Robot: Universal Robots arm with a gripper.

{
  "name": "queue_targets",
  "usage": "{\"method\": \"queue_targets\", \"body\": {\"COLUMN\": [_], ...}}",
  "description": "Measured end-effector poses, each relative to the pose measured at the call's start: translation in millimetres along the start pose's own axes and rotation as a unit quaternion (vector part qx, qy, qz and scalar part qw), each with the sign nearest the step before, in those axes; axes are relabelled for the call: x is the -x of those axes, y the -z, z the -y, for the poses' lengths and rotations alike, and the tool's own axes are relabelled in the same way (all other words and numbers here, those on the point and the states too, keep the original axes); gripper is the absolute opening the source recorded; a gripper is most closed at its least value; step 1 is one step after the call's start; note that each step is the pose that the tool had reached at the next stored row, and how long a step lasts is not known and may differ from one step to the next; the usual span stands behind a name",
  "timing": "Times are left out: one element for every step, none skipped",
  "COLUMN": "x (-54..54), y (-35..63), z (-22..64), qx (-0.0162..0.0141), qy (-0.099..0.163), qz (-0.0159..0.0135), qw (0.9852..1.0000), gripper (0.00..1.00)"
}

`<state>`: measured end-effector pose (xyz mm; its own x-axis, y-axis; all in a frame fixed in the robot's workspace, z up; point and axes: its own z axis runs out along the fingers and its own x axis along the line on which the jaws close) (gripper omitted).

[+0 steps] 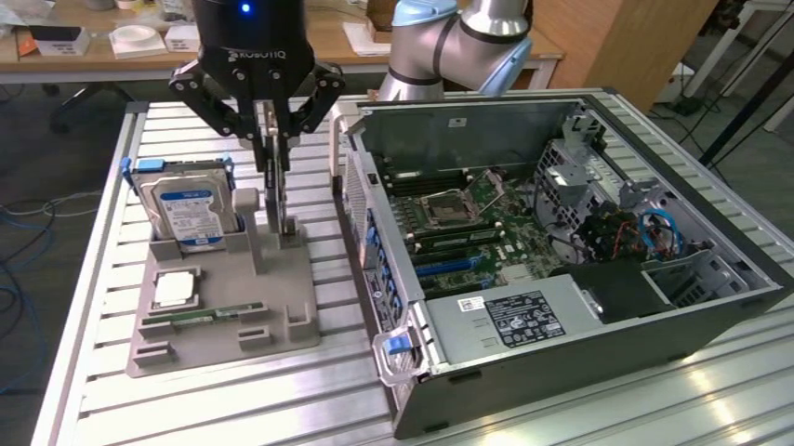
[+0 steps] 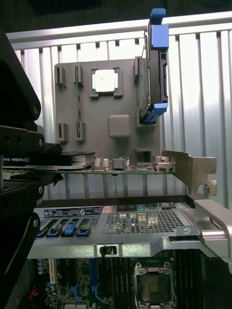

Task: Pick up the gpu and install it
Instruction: 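Pick up the gpu and move the gpu toward the slot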

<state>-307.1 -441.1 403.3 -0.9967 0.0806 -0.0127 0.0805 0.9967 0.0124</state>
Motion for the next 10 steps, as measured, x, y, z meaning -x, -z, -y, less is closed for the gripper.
{"method": "queue_targets", "body": {"x": [0.0,0.0,0.0,0.0,0.0,0.0,0.0,0.0,0.0,0.0], "y": [0.0,0.1,0.1,0.2,0.2,0.2,0.2,0.2,0.2,0.2], "z": [0.0,0.0,0.0,0.0,0.0,0.0,0.0,0.0,0.0,0.0], "qx": [0.0000,-0.0001,-0.0002,-0.0002,-0.0002,-0.0002,-0.0002,-0.0002,-0.0002,-0.0002], "qy": [0.000,0.000,0.000,0.000,0.000,0.000,0.000,0.000,0.000,0.000], "qz": [0.0000,-0.0001,-0.0001,-0.0001,-0.0001,-0.0001,-0.0001,-0.0001,-0.0001,-0.0001], "qw": [1.0000,1.0000,1.0000,1.0000,1.0000,1.0000,1.0000,1.0000,1.0000,1.0000], "gripper": [0.26,0.26,0.26,0.26,0.26,0.26,0.26,0.26,0.26,0.26]}}
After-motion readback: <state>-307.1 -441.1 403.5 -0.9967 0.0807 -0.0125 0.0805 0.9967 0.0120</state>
